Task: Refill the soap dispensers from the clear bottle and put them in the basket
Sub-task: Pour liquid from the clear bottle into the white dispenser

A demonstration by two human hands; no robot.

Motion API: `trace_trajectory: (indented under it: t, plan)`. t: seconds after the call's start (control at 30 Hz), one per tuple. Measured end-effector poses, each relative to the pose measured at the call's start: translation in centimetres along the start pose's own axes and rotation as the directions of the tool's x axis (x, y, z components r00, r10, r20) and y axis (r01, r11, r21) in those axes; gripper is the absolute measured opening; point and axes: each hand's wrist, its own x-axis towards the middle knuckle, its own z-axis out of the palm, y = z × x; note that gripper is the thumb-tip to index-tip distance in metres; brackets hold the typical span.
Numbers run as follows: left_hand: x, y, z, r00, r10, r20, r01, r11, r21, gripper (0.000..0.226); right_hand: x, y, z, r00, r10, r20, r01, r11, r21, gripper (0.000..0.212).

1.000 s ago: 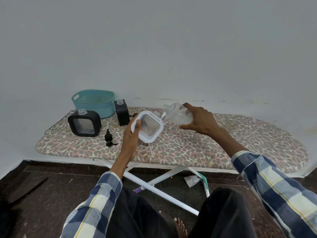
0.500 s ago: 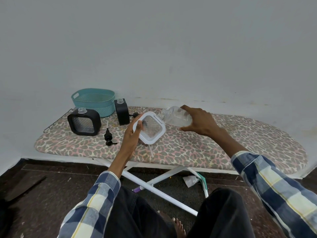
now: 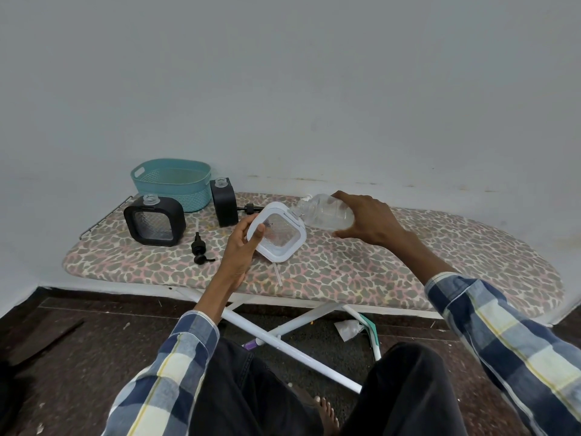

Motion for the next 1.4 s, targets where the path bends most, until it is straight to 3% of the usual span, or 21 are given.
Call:
trace_trajectory:
  t: [1.4]
  plan:
    - [0.5, -0.9, -0.6, 1.000, -0.019, 0.024, 0.020, 0.997, -0.077, 0.049, -0.1, -1.4, -2.3, 0.998, 0.021, 0.067, -0.011, 0.990, -0.137, 0.079]
